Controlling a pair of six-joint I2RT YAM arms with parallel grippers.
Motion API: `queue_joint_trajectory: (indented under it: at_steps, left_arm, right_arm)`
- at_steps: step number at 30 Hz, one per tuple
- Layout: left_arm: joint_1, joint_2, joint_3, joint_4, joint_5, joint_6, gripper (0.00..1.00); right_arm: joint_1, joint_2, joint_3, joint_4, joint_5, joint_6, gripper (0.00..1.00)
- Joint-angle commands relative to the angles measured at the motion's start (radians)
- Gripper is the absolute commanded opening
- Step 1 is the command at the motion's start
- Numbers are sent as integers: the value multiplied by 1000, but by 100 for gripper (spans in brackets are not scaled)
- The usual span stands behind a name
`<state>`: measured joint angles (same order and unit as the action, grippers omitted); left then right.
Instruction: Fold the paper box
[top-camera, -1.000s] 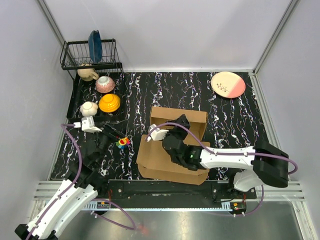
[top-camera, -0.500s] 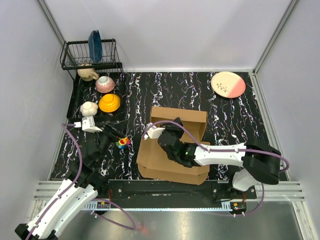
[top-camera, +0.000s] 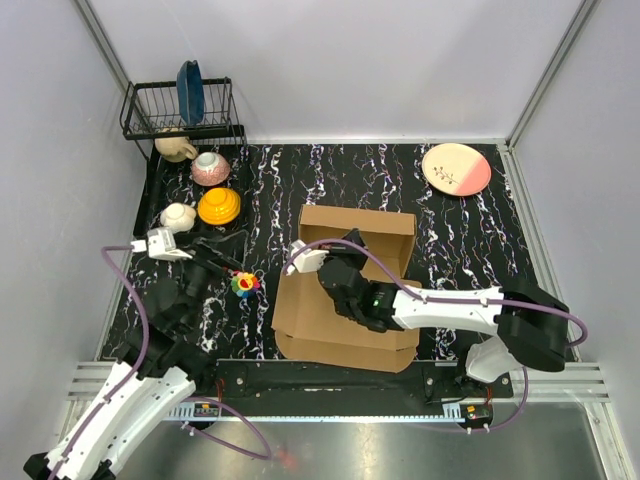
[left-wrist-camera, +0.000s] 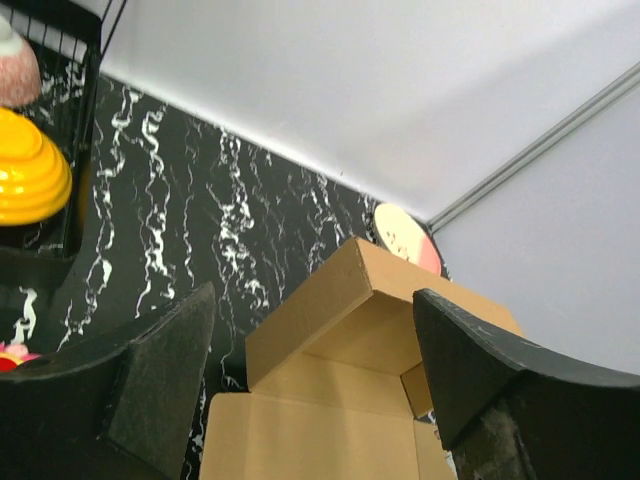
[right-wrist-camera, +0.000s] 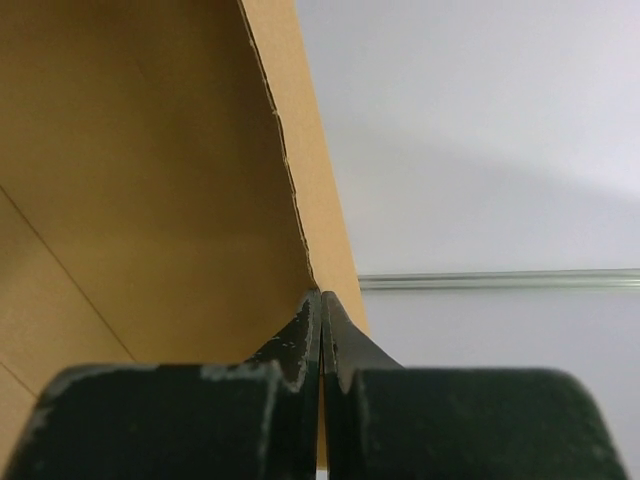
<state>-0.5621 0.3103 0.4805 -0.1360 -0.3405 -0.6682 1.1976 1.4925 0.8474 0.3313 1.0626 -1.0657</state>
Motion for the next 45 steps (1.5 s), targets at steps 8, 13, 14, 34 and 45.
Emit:
queue_joint_trajectory:
  at_steps: [8, 13, 14, 34, 45]
  left_arm:
    - [-1, 53, 263, 33, -109, 157, 84]
    - [-1, 67, 293, 53, -94, 156, 84]
    - [-1, 69, 293, 55, -92, 153, 84]
    - [1, 67, 215, 58, -29, 75, 84]
    - [-1, 36, 144, 46, -3, 22, 84]
  right_arm:
    - [-160, -173, 344, -409, -24, 324, 0]
    - [-312, -204, 513, -702, -177, 683, 0]
    - [-355, -212, 537, -800, -217, 743, 0]
    - [-652, -187, 562, -962, -581, 1055, 16]
    - [-357, 149, 567, -635, -78, 496, 73]
